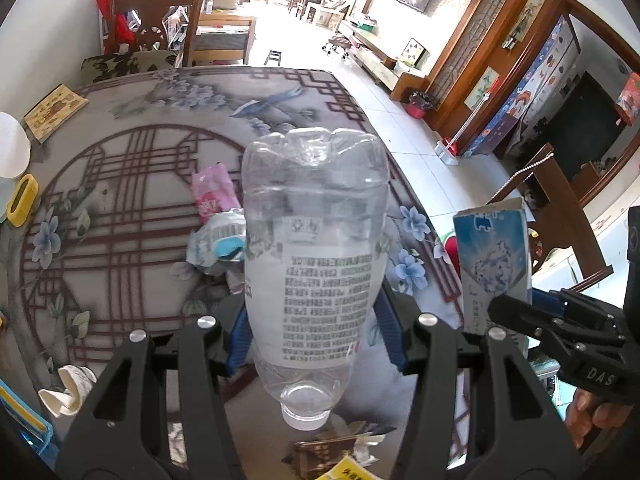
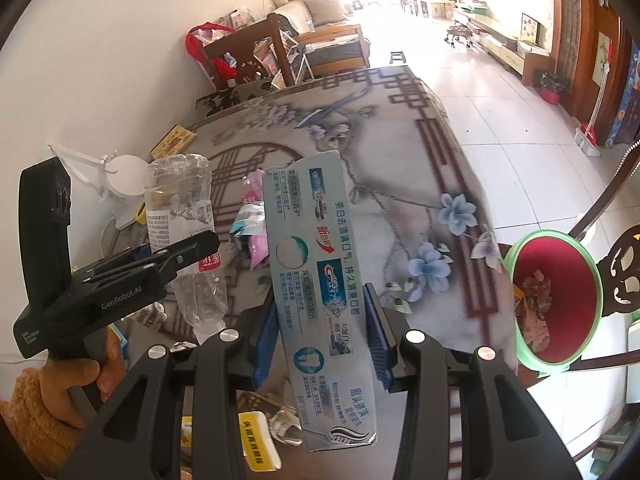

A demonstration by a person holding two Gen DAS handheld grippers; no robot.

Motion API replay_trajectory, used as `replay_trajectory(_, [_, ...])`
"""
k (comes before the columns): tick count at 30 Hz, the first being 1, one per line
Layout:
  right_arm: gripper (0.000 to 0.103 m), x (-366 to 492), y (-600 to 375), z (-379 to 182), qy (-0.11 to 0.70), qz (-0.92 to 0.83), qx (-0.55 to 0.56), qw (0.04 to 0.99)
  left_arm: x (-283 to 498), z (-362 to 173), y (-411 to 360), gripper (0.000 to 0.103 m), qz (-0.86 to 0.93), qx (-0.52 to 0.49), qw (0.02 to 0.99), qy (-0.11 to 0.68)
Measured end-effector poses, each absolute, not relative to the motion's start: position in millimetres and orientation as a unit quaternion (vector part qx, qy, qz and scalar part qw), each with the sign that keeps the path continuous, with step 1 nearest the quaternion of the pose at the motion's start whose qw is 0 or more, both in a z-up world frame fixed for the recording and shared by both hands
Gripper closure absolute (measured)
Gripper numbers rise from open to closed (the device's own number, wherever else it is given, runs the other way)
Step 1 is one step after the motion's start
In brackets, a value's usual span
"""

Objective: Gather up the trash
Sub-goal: 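Lift the bottle and toothpaste box and carry them toward the red bucket, then open both tools over the red bucket to drop the bottle and box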

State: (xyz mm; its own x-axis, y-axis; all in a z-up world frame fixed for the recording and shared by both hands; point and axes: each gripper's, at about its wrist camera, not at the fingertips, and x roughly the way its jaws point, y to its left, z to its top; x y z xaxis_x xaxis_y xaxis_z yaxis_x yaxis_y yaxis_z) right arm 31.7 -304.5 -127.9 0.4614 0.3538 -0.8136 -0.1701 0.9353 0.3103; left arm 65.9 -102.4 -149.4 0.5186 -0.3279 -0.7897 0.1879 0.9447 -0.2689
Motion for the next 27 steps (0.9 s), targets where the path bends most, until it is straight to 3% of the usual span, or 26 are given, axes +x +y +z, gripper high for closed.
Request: replay_trajectory(27, [0.064, 42, -404, -141, 0.497, 0.160, 0.133, 0.843, 70, -150, -192, 0.051, -0.132, -0.050, 0.867, 0.478])
